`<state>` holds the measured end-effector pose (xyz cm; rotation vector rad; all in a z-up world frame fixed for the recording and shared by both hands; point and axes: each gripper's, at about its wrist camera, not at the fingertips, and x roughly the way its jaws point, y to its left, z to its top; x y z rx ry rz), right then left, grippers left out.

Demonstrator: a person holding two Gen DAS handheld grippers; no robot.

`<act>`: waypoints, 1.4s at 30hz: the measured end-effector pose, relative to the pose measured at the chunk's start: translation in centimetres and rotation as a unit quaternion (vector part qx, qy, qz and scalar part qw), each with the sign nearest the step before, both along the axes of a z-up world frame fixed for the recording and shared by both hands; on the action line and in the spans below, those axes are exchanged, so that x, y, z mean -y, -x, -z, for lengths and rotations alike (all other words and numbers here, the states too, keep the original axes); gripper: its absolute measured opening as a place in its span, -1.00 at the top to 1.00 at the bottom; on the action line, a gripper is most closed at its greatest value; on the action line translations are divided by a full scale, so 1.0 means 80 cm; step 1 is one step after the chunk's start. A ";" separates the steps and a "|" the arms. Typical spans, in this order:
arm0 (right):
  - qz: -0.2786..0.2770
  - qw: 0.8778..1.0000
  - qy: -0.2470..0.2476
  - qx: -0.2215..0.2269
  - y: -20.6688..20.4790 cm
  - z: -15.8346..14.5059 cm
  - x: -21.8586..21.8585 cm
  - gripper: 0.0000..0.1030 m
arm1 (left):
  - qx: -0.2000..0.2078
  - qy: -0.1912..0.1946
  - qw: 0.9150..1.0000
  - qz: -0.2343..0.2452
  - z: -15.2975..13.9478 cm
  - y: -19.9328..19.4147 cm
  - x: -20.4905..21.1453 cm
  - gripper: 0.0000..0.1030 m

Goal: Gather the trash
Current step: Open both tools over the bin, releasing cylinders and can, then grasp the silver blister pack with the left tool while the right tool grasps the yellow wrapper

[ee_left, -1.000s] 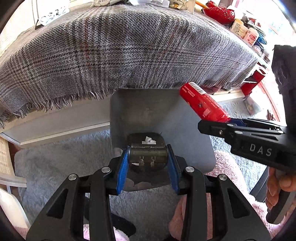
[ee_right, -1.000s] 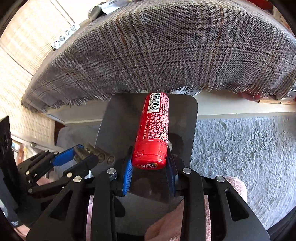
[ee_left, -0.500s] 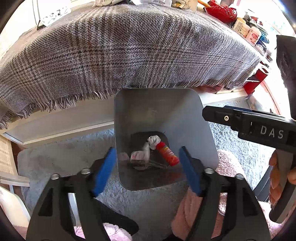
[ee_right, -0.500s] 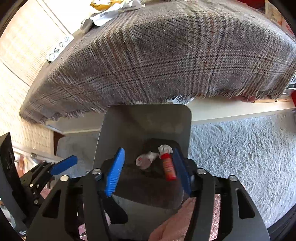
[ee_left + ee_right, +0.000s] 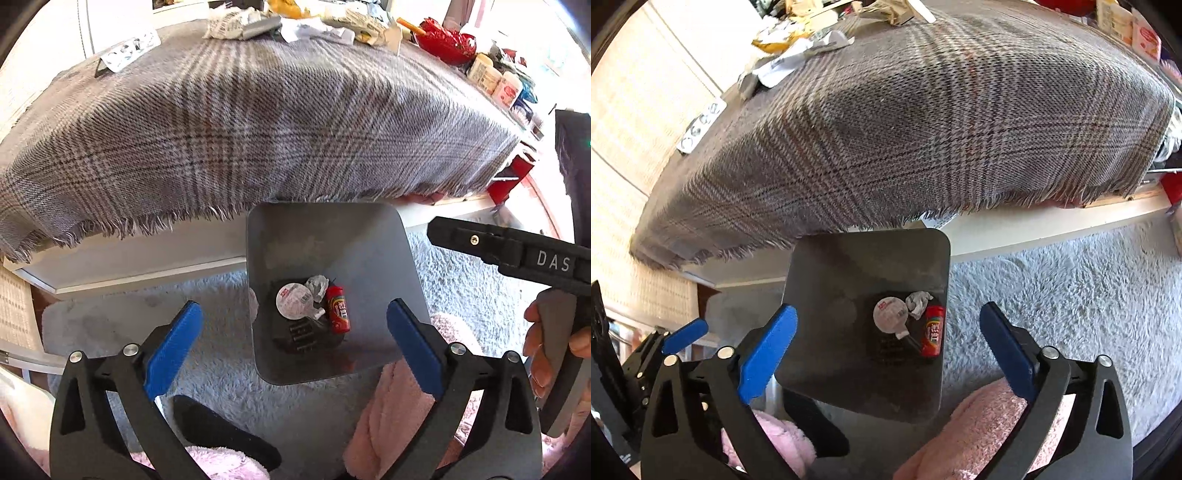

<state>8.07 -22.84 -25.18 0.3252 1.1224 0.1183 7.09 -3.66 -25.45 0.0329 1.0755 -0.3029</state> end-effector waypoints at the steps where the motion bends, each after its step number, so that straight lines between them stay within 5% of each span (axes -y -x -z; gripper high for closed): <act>1: 0.002 1.000 -0.002 0.003 0.000 -0.003 0.004 -0.93 | 0.003 0.001 1.000 -0.002 -0.004 -0.001 -0.003 -0.84; 21: -0.005 0.996 -0.014 0.087 -0.046 -0.091 -0.005 -0.93 | 0.061 -0.009 0.995 -0.081 -0.071 -0.047 -0.094 -0.84; 42: -0.036 0.987 0.011 0.157 -0.210 -0.159 -0.053 -0.93 | 0.126 -0.034 0.984 -0.123 -0.135 -0.190 -0.151 -0.84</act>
